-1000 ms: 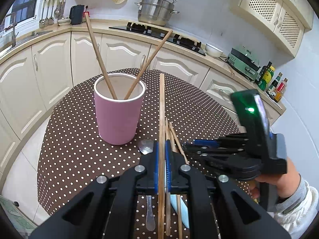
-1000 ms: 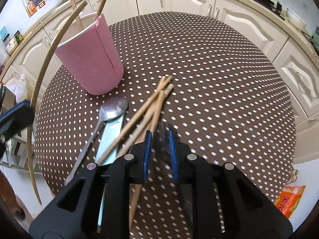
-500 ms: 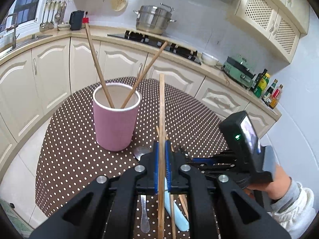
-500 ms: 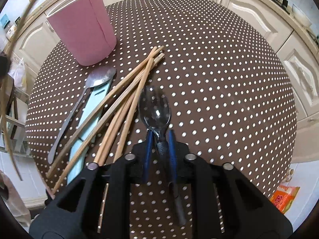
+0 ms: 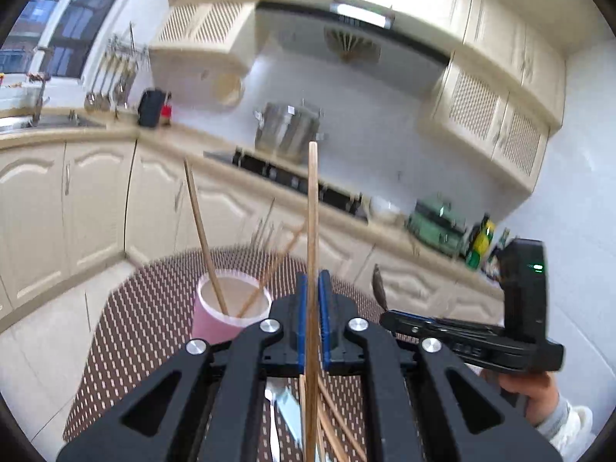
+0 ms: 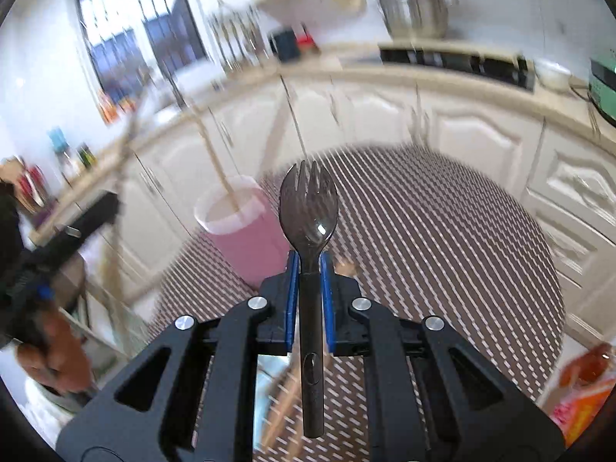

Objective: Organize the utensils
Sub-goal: 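Lift the chopstick and fork over the pink cup and release both inside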

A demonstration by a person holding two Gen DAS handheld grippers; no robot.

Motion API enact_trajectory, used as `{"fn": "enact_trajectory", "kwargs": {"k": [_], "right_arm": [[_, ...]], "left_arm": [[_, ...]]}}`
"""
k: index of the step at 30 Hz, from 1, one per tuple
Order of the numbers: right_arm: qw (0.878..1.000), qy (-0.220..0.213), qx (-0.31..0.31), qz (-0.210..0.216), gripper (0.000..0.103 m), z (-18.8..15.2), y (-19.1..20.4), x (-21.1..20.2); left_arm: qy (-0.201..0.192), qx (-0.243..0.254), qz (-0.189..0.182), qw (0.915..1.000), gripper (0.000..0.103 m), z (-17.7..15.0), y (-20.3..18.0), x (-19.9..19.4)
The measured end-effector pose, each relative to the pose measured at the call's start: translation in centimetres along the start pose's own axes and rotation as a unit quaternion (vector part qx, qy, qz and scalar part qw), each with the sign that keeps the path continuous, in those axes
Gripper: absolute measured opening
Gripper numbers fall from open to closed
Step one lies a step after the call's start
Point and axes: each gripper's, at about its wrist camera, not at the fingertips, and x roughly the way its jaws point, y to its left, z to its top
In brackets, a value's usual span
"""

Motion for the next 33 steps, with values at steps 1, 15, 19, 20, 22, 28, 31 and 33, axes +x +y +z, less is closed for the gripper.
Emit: {"fn": "enact_trajectory", "kwargs": {"k": [1, 15, 19, 20, 22, 28, 31, 33], "right_arm": [[1.0, -0.019, -0.001, 0.009, 0.012, 0.6, 0.6, -0.2], [0.984, -0.17, -0.008, 0.05, 0.012, 4.8, 6.0, 2.1], [0.979, -0.196, -0.004, 0.052, 0.012, 5.4, 6.1, 3.4], [0.979, -0.197, -0.004, 0.054, 0.012, 5.6, 6.0, 4.1], [0.979, -0.194, -0.001, 0.053, 0.012, 5.8, 5.9, 5.2], [0.982, -0.182, 0.009, 0.058, 0.012, 5.3, 5.3, 7.7], [0.982, -0.182, 0.014, 0.056, 0.012, 4.9, 4.9, 8.2], [0.982, -0.182, 0.014, 0.055, 0.012, 4.5, 4.9, 8.4]], "left_arm": [[-0.014, -0.002, 0.001, 0.9999, 0.006, 0.4, 0.1, 0.0], [-0.176, 0.005, 0.06, 0.9825, 0.006, 4.3, 1.7, 3.6], [-0.209, 0.0, 0.082, 0.9745, 0.006, 4.9, 2.5, 5.3], [-0.215, 0.001, 0.086, 0.9728, 0.006, 5.0, 2.6, 5.5], [-0.22, 0.006, 0.094, 0.9709, 0.006, 5.0, 2.9, 6.5], [-0.216, 0.031, 0.114, 0.9691, 0.006, 3.9, 3.3, 8.8], [-0.205, 0.031, 0.124, 0.9703, 0.006, 3.0, 4.1, 9.5], [-0.202, 0.023, 0.125, 0.9712, 0.006, 2.6, 4.7, 9.4]]}}
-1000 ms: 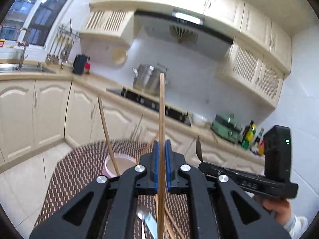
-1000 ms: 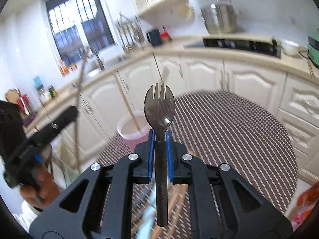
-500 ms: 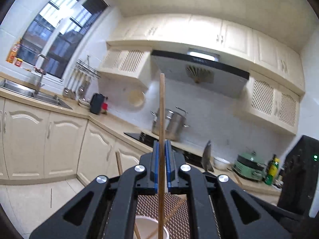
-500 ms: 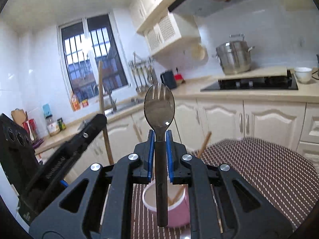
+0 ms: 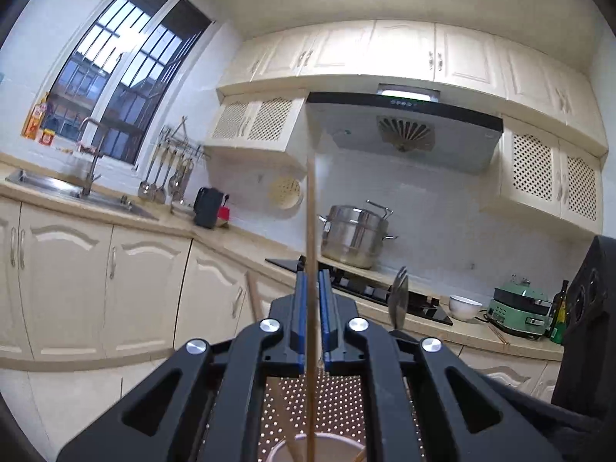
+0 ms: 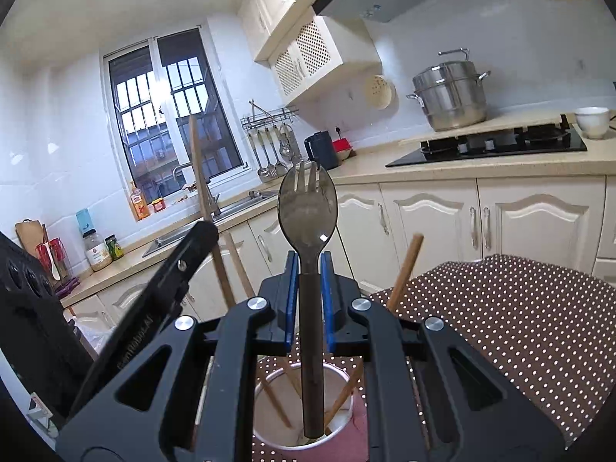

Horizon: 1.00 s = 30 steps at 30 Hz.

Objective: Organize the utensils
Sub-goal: 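Lift the chopstick and fork over the pink cup and release both inside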

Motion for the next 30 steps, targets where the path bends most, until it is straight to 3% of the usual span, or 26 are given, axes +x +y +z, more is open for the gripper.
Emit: {"fn": "enact_trajectory", "kwargs": {"k": [15, 17, 19, 28, 30], "right_arm": [[0.999, 0.027, -0.012, -0.012, 0.012, -2.3, 0.6, -1.6], [0.999, 0.032, -0.012, -0.016, 0.012, -2.7, 0.6, -2.0], [0.999, 0.037, -0.013, -0.018, 0.012, -2.9, 0.5, -2.2], [0.997, 0.067, -0.015, -0.037, 0.013, -4.1, 1.1, -3.1], [0.996, 0.073, -0.009, -0.041, 0.03, -4.1, 1.0, -3.4]], "left_arm": [[0.062, -0.002, 0.002, 0.9981, 0.007, -1.5, 1.5, -2.9], [0.073, 0.006, 0.011, 0.9972, 0.013, -1.5, 1.4, -3.2], [0.085, 0.015, 0.025, 0.9959, 0.034, -1.5, 1.4, -3.6], [0.137, 0.052, 0.053, 0.9878, 0.043, -1.8, 0.9, -5.1], [0.146, 0.056, 0.062, 0.9857, 0.045, -1.8, 0.9, -5.6]]}}
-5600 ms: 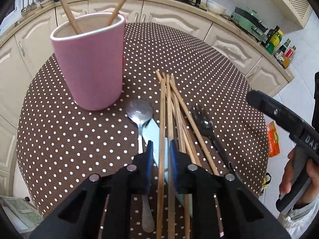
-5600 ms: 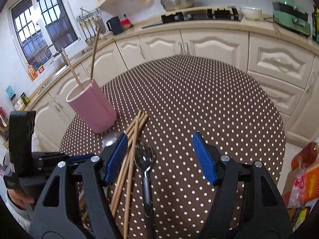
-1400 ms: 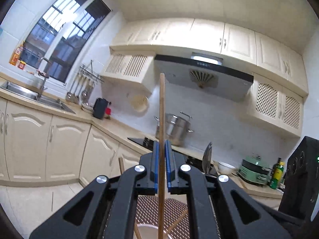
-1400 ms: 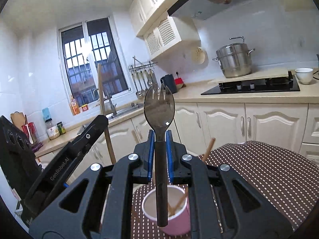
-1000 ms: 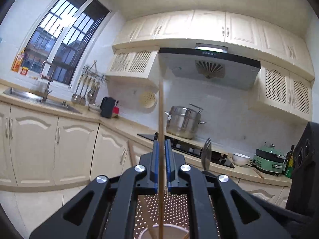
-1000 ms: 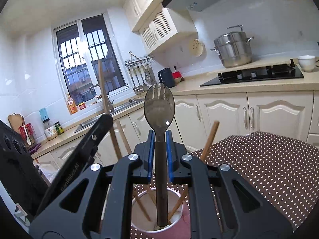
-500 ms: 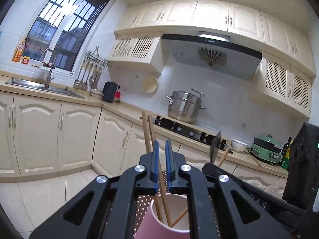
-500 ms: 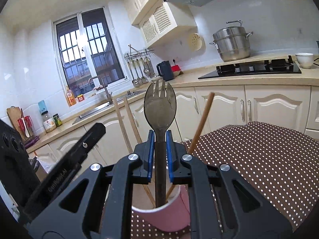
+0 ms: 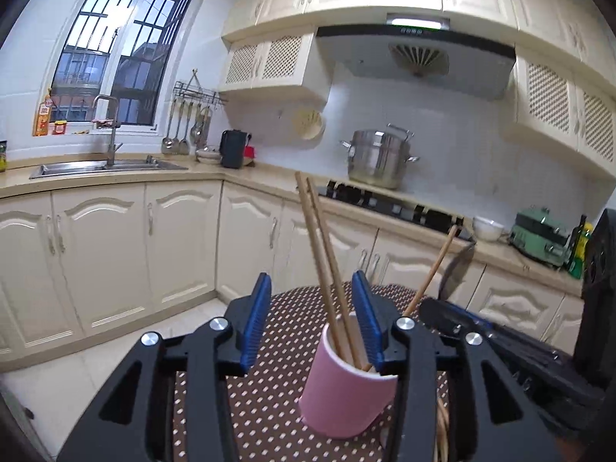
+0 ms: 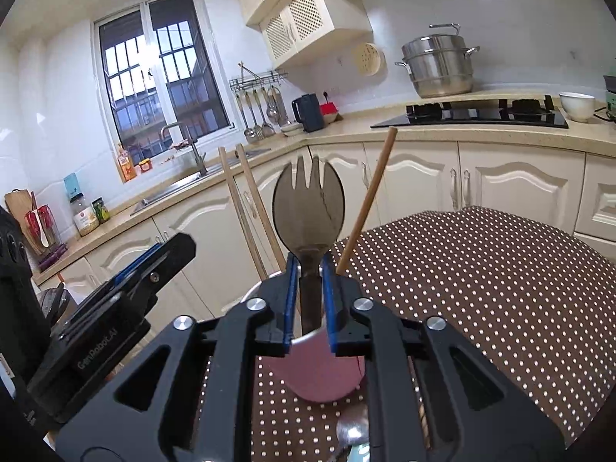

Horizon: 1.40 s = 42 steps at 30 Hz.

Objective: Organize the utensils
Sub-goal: 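Lift the chopstick and fork over the pink cup and release both inside, then return both tools to the utensils and grasp another chopstick with the left tool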

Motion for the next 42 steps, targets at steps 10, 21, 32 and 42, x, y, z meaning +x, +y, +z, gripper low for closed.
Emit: {"fn": "enact_trajectory", "kwargs": {"k": [10, 21, 32, 42], "right_arm": [[1.0, -0.004, 0.018, -0.023, 0.057, -0.3, -1.5, -3.9], [0.993, 0.072, 0.052, -0.071, 0.063, -2.8, -6.1, -7.9], [0.984, 0.123, 0.108, -0.077, 0.066, -7.7, -9.5, -10.1], [0.981, 0.133, 0.123, -0.069, 0.066, -9.7, -10.5, -11.1]], "left_arm": [[0.046, -0.005, -0.024, 0.9986, 0.045, -0.4, 0.2, -2.3], [0.226, 0.06, -0.109, 0.9661, 0.046, -3.8, -4.8, -1.0], [0.346, 0.127, -0.094, 0.9247, 0.046, -8.9, -8.9, 1.2], [0.371, 0.17, -0.072, 0.9101, 0.045, -10.7, -11.7, 3.7]]}}
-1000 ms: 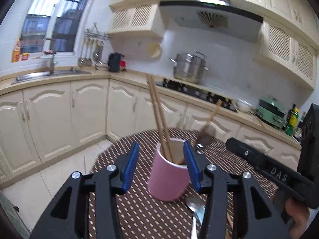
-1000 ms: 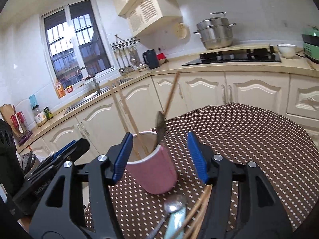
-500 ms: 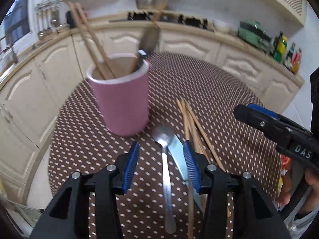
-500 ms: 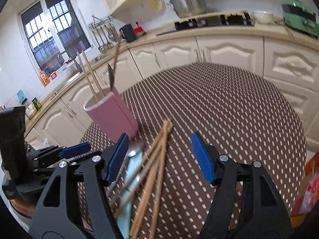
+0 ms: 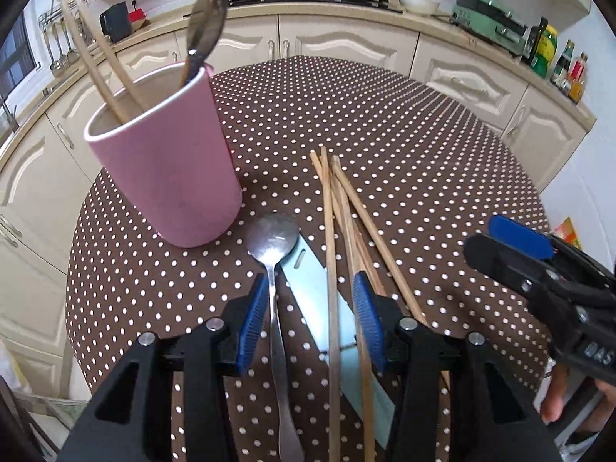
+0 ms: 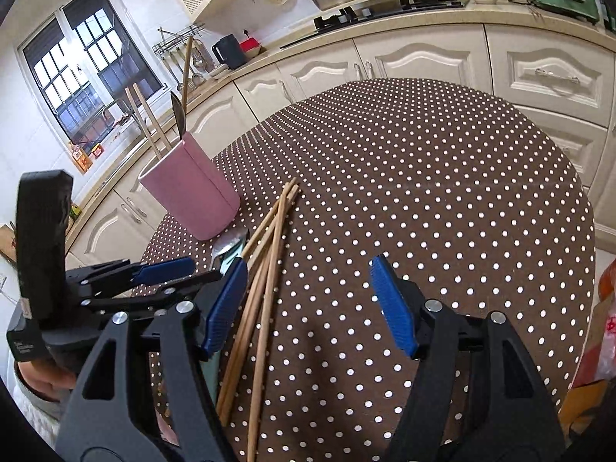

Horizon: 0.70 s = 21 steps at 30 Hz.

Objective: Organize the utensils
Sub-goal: 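Return both tools to the utensils and grasp another chopstick with the left tool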

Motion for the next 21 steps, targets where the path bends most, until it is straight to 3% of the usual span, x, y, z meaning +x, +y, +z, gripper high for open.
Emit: {"fn": "enact_trajectory", "kwargs": {"k": [5, 11, 14, 21], "right_arm": [[1.0, 0.005, 0.008, 0.001, 0.066, -0.3, -0.7, 0.2], [1.0, 0.011, 0.011, 0.002, 0.066, 0.1, -1.0, 0.7], [1.0, 0.016, 0.009, 0.002, 0.066, 0.5, -0.8, 1.0], [0.999, 0.042, -0.018, -0.006, 0.066, 1.1, 0.6, 2.1]], "left_arm": [[0.01, 0.008, 0.014, 0.9998, 0.045, 1.2, -0.1, 1.3], [0.019, 0.024, 0.037, 0.9988, 0.038, 2.6, -0.8, 2.9], [0.021, 0.028, 0.047, 0.9983, 0.025, 3.3, -1.0, 3.4], [0.012, -0.004, 0.026, 0.9996, 0.009, 3.0, 0.2, 2.6]]}}
